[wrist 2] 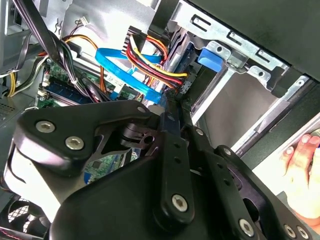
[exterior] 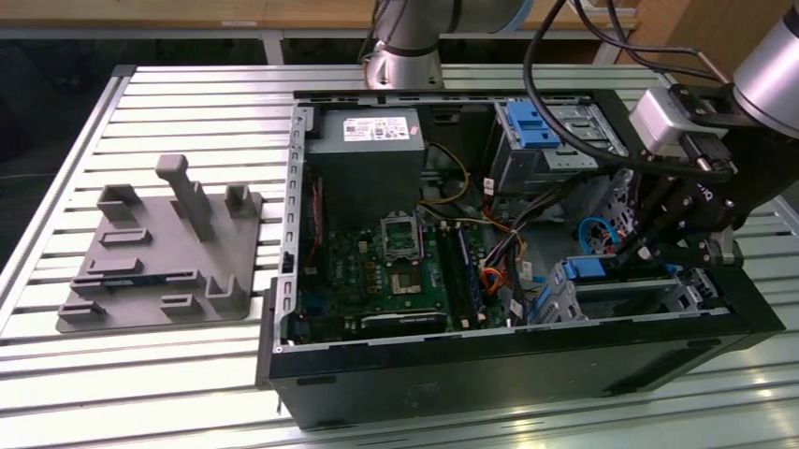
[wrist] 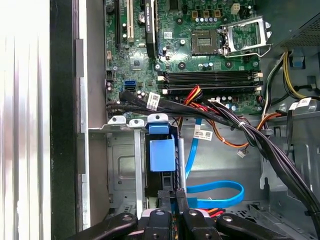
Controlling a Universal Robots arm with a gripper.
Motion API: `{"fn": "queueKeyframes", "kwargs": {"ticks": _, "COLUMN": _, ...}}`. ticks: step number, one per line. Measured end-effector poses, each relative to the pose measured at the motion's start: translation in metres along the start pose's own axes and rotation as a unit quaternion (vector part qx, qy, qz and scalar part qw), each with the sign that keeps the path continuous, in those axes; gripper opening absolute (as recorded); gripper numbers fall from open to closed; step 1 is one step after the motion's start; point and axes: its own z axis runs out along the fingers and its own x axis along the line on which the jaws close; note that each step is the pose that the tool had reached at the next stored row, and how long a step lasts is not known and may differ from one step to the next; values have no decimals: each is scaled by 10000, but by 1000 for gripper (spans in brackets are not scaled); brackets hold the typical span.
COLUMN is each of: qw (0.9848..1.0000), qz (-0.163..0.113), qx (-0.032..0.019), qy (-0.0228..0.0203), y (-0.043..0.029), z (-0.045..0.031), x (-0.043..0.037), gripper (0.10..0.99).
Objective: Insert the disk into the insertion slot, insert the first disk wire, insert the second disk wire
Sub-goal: 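Insert the second disk wire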
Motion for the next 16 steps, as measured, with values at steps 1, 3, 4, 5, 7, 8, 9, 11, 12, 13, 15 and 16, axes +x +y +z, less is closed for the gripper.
{"fn": "queueKeyframes", "kwargs": {"ticks": 1, "qw": 10000, "qz": 0, "qx": 0, "qy": -1, "y": 0, "z": 2, "x": 2, "gripper": 157}}
{"fn": "queueKeyframes", "kwargs": {"ticks": 3, "qw": 10000, "qz": 0, "qx": 0, "qy": -2, "y": -1, "z": 4, "x": 3, "gripper": 157}}
{"fn": "queueKeyframes", "kwargs": {"ticks": 4, "qw": 10000, "qz": -1, "qx": 1, "qy": -7, "y": -2, "z": 7, "x": 3, "gripper": 157}}
{"fn": "queueKeyframes", "kwargs": {"ticks": 5, "qw": 10000, "qz": -1, "qx": 0, "qy": -8, "y": -1, "z": 9, "x": 3, "gripper": 169}}
{"fn": "queueKeyframes", "kwargs": {"ticks": 7, "qw": 10000, "qz": -1, "qx": 0, "qy": -5, "y": -1, "z": 2, "x": 5, "gripper": 227}}
{"fn": "queueKeyframes", "kwargs": {"ticks": 8, "qw": 10000, "qz": 0, "qx": 0, "qy": -3, "y": 1, "z": -11, "x": 3, "gripper": 290}}
{"fn": "queueKeyframes", "kwargs": {"ticks": 9, "qw": 10000, "qz": 0, "qx": 0, "qy": -4, "y": 2, "z": -29, "x": 3, "gripper": 349}}
{"fn": "queueKeyframes", "kwargs": {"ticks": 11, "qw": 10000, "qz": 0, "qx": 0, "qy": -3, "y": 6, "z": -77, "x": 2, "gripper": 412}}
{"fn": "queueKeyframes", "kwargs": {"ticks": 12, "qw": 10000, "qz": 0, "qx": 0, "qy": -3, "y": 8, "z": -97, "x": 2, "gripper": 412}}
{"fn": "queueKeyframes", "kwargs": {"ticks": 13, "qw": 10000, "qz": 0, "qx": 0, "qy": -3, "y": 9, "z": -114, "x": 2, "gripper": 412}}
{"fn": "queueKeyframes", "kwargs": {"ticks": 15, "qw": 10000, "qz": 0, "qx": 0, "qy": -3, "y": 12, "z": -147, "x": 1, "gripper": 412}}
{"fn": "queueKeyframes", "kwargs": {"ticks": 16, "qw": 10000, "qz": 0, "qx": 0, "qy": -2, "y": 14, "z": -166, "x": 0, "gripper": 412}}
